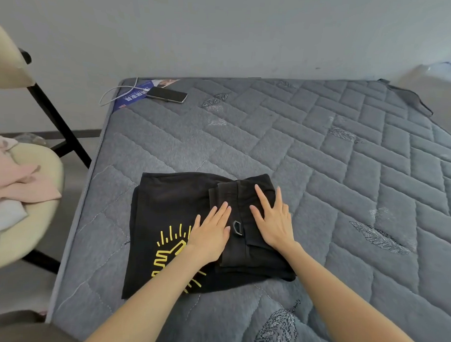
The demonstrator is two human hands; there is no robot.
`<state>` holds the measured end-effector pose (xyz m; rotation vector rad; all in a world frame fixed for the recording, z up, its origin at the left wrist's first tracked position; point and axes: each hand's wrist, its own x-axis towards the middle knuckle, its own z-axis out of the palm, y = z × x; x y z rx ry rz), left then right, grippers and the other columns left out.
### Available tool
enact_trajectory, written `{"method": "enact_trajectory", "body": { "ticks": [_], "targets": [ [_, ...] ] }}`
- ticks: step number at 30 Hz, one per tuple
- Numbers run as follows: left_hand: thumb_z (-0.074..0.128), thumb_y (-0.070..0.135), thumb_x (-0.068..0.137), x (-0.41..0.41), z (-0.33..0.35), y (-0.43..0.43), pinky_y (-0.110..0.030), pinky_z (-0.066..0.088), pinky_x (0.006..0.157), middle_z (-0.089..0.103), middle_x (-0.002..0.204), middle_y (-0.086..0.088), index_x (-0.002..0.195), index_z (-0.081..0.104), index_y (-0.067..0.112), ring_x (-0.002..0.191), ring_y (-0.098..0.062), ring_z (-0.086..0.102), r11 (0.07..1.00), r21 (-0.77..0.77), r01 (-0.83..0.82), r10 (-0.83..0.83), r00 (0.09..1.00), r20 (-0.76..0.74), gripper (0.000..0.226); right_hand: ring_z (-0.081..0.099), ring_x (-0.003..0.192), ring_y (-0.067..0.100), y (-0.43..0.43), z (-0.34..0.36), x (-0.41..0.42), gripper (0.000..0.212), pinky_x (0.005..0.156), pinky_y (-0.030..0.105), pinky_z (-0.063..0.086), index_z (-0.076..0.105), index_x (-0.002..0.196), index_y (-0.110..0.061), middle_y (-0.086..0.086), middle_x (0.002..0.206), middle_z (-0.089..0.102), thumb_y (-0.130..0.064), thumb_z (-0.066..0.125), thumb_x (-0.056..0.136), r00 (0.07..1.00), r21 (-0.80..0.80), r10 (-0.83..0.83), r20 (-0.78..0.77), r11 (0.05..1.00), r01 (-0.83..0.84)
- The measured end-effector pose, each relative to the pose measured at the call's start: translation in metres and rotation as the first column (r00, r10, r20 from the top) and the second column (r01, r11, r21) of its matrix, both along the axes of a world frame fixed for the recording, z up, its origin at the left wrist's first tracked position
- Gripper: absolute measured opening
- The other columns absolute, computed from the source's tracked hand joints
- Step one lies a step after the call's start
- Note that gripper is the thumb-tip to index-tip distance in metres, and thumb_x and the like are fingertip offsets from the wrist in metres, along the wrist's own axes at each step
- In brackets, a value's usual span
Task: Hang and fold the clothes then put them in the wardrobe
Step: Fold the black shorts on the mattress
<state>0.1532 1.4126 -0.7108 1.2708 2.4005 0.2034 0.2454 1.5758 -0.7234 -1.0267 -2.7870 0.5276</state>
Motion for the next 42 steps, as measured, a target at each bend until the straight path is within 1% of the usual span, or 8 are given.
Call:
{"method": "enact_trajectory", "body": {
  "ticks": [6,9,16,23,25,31,36,42],
  "targets": [
    [0.031,0.028,0.103,-0.010,0.021,-0.007,-0.040,0.009,0.118,0.002,0.159,0.009,0.152,0.007,0.023,0.146,-0.013,0.006,0.993,0.119,-0.028,0.014,0.993,0.121,0.055,0.054,0.116,0.029,0.010,0.022,0.010,0.097,0.093,0.040,0.045,0.036,0.139,-0.016,0.007,0.131,0.054,-0.073,0.065,0.067,0.901,-0.552,-0.426,0.084,0.733,0.398],
    [0.034,0.024,0.102,-0.010,0.029,-0.011,-0.035,0.013,0.117,0.012,0.158,0.007,0.151,0.014,0.024,0.145,-0.013,0.016,0.973,0.216,-0.080,0.040,0.983,0.181,0.052,0.066,0.097,0.023,0.018,0.037,0.012,0.072,0.085,0.036,0.055,0.059,0.121,-0.007,0.006,0.110,0.067,-0.051,0.079,0.068,0.891,-0.787,-0.453,0.000,0.550,0.280],
    [0.041,0.015,0.100,-0.028,0.047,-0.037,-0.026,0.031,0.108,0.043,0.145,-0.002,0.144,0.037,0.017,0.132,-0.016,0.041,0.893,0.292,-0.342,0.195,0.879,0.435,0.044,0.071,0.085,0.017,-0.006,0.098,-0.014,0.038,0.063,0.022,0.055,0.067,0.107,-0.011,0.005,0.099,0.072,-0.034,0.075,0.078,0.953,-0.851,-0.271,-0.137,0.524,0.027],
    [0.036,0.035,0.102,-0.019,0.055,-0.061,-0.032,0.045,0.099,0.062,0.122,-0.006,0.130,0.052,0.011,0.111,-0.020,0.060,0.678,-0.171,-0.715,0.202,-0.041,0.978,0.041,0.064,0.082,0.017,-0.081,0.128,-0.074,0.019,0.056,0.026,0.052,0.060,0.097,-0.012,0.003,0.092,0.066,-0.021,0.063,0.082,0.975,-0.725,-0.086,-0.207,0.682,-0.093],
    [0.045,0.032,0.099,-0.016,0.053,-0.066,-0.030,0.057,0.078,0.071,0.105,-0.011,0.112,0.064,0.006,0.093,-0.021,0.069,0.612,-0.205,-0.764,0.121,-0.166,0.979,0.034,0.066,0.086,0.024,-0.101,0.127,-0.086,0.026,0.064,0.036,0.057,0.060,0.102,-0.006,0.010,0.093,0.066,-0.021,0.062,0.081,0.975,-0.679,-0.023,-0.220,0.721,-0.136],
    [0.055,0.027,0.095,-0.030,0.046,-0.098,-0.028,0.055,0.064,0.072,0.085,-0.009,0.098,0.066,0.004,0.080,-0.022,0.066,0.526,-0.217,-0.822,0.319,-0.046,0.947,0.025,0.060,0.059,0.013,-0.129,0.113,-0.099,0.061,0.049,0.023,0.053,0.031,0.147,-0.019,0.001,0.075,0.060,-0.044,0.050,0.095,0.975,-0.734,0.074,-0.207,0.647,-0.205],
    [0.049,0.062,0.087,-0.066,0.047,-0.141,-0.033,0.055,0.069,0.073,0.100,-0.008,0.099,0.071,0.015,0.090,-0.023,0.069,0.393,-0.227,-0.891,0.232,-0.143,0.962,0.053,0.036,0.121,0.024,-0.137,0.087,-0.107,0.044,0.103,0.037,0.036,0.045,0.140,-0.032,0.002,0.119,0.049,-0.042,0.042,0.098,0.936,-0.271,0.342,-0.081,0.896,-0.351],
    [0.068,0.057,0.076,-0.066,0.031,-0.159,-0.033,0.051,0.085,0.064,0.120,0.000,0.132,0.050,0.021,0.105,-0.019,0.061,0.458,-0.083,-0.885,0.395,0.119,0.911,0.069,0.002,0.146,0.033,-0.142,0.058,-0.121,0.055,0.117,0.052,0.013,0.016,0.150,-0.040,0.000,0.160,0.001,-0.040,0.038,0.100,0.909,-0.147,0.413,0.056,0.904,-0.402]
  ]
}}
